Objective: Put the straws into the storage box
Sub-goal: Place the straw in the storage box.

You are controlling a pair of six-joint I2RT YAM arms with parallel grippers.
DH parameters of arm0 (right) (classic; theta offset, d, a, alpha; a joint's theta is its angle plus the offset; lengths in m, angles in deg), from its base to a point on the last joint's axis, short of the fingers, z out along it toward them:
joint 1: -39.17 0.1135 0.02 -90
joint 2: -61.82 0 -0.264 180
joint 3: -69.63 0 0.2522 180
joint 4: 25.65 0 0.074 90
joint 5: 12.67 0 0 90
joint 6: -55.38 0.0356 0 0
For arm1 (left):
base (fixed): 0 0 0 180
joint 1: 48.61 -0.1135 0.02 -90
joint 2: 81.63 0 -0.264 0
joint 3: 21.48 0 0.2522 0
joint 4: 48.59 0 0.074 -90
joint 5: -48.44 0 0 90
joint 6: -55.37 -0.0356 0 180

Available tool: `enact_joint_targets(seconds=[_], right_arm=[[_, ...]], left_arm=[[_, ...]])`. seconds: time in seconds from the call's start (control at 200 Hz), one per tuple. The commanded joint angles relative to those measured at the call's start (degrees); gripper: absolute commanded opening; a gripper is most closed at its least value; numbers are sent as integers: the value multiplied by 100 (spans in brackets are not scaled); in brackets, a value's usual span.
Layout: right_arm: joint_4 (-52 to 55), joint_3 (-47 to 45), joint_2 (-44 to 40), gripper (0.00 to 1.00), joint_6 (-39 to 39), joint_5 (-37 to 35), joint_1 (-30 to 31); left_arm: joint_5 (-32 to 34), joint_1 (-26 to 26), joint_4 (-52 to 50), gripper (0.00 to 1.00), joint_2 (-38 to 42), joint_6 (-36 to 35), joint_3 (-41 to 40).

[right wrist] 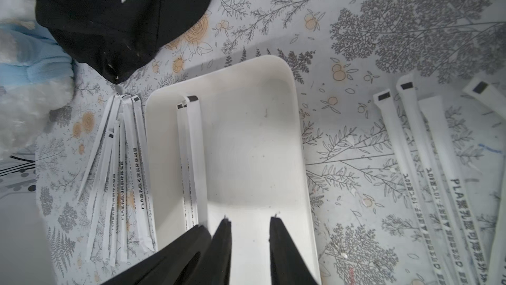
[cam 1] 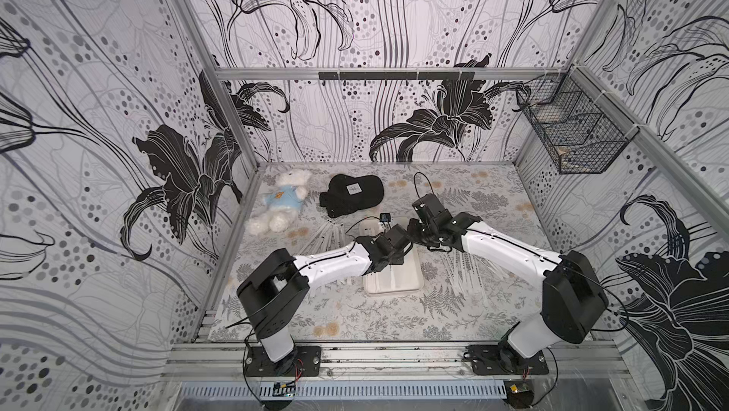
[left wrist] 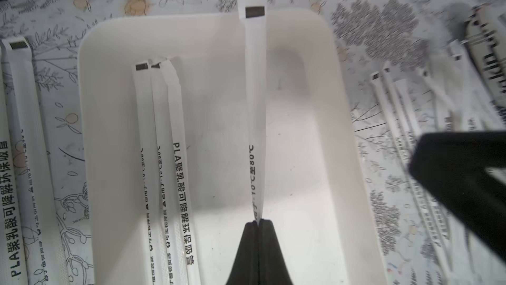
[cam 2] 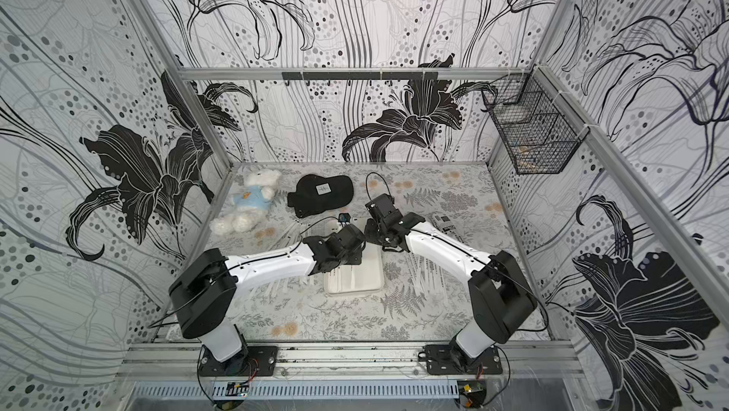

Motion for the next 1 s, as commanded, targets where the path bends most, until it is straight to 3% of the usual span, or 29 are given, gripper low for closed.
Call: enact_joint_targets(seconds=[0.0, 0.31, 0.691, 0.991], right_arm=[[45, -190, -140, 28, -14, -91, 17], [-6, -311, -169, 28, 1, -101, 22], [-23, -338, -105, 28, 11, -56, 17], [17, -400, -92, 27, -37, -110, 22]], left_arm=[[243, -7, 198, 0, -119, -40, -10], [382, -51, 315, 0, -153, 155, -513], [412, -217, 401, 0, -268, 0, -546], [249, -236, 567, 12, -242, -31, -625]])
